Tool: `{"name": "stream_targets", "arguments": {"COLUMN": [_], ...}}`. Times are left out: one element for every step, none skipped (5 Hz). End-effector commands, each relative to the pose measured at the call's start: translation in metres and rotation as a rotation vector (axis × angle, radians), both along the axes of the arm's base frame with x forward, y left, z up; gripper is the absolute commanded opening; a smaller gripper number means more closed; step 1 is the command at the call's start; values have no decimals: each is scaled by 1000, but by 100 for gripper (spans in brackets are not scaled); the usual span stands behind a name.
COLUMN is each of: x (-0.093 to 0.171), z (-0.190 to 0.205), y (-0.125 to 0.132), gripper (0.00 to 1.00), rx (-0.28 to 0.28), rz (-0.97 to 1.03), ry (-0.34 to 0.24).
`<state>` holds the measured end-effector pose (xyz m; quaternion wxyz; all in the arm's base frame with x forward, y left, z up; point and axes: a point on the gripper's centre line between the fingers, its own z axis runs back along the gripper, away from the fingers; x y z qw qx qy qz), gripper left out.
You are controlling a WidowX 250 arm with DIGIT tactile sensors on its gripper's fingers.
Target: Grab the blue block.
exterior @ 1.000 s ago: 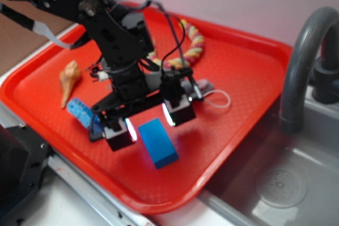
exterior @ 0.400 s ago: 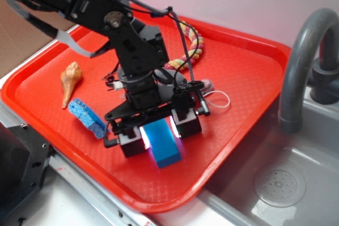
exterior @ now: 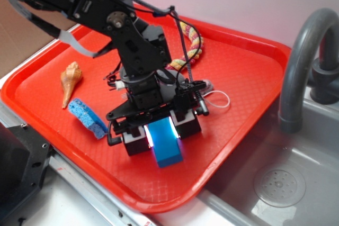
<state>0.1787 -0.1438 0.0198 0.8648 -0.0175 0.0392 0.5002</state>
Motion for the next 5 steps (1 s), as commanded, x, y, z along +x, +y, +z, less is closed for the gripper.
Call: {"name": "stream_targets", "arguments": {"x": [17, 9, -2, -9, -9], "z": [95, 145, 193, 203, 199], "y": [28, 62, 97, 108, 117], "gripper": [0, 0, 0, 0, 0], "rx": [-112, -165, -216, -191, -187], "rz": [-389, -513, -614, -549, -468], "ry": [-155, -235, -377, -411, -398]}}
